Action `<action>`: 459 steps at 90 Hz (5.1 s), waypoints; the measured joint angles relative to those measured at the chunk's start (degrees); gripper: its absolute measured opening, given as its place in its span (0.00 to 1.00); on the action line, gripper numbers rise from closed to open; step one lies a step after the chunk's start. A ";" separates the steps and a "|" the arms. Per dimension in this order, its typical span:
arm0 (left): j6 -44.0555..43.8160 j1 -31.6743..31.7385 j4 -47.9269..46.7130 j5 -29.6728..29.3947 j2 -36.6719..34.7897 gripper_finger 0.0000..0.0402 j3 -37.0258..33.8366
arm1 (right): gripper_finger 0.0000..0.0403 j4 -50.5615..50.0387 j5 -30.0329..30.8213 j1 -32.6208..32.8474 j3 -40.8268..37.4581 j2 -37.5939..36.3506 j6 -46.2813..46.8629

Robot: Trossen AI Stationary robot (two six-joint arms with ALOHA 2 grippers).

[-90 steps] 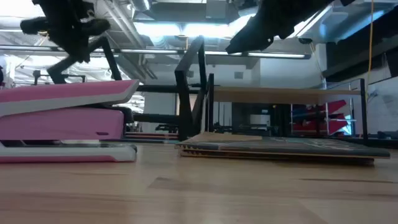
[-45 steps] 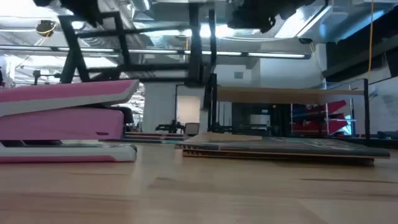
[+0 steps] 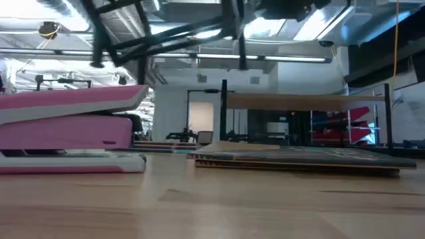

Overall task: Stock shelves
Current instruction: Put the book holder on top of the shelf, then move books closer to the center of the table

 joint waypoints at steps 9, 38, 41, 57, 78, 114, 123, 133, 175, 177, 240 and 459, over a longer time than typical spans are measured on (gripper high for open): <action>9.16 0.62 9.48 -3.14 1.80 0.11 0.00 | 0.42 -3.43 2.42 0.61 0.00 -4.83 0.49; 45.69 8.06 54.29 -4.92 11.09 0.11 0.00 | 0.42 -12.43 14.69 8.89 3.95 -22.45 1.63; 48.59 9.25 58.66 -3.28 12.36 0.11 0.00 | 0.42 -12.55 15.80 9.86 4.90 -23.77 1.49; 56.42 15.27 77.65 5.69 19.50 0.11 0.00 | 0.42 -16.99 19.99 12.86 10.55 -26.50 1.22; 57.20 20.20 92.51 13.63 29.89 0.11 2.23 | 0.42 -22.39 21.43 12.70 13.51 -24.40 1.59; 59.86 24.12 92.05 18.43 44.12 0.11 14.01 | 0.42 -29.97 22.33 12.74 13.83 -23.59 8.78; 59.48 24.90 91.63 18.14 45.26 0.11 14.01 | 0.42 -33.06 22.21 12.74 13.70 -23.90 11.41; 60.92 25.28 90.90 16.79 45.23 0.11 14.03 | 0.42 -37.25 22.51 12.70 13.64 -23.90 14.31; 66.24 26.13 92.85 8.80 45.20 0.11 14.23 | 0.42 -54.14 32.34 12.72 13.46 -23.90 25.85; 66.08 26.30 92.94 8.21 45.25 0.11 14.23 | 0.42 -55.75 33.31 12.72 13.44 -23.90 27.49; 62.42 25.47 90.70 7.78 47.35 0.10 14.25 | 0.42 -64.41 40.41 12.70 10.16 -23.82 42.94; 42.35 39.96 43.43 32.26 22.99 0.29 -20.30 | 0.42 -35.39 20.61 27.09 10.27 8.16 29.36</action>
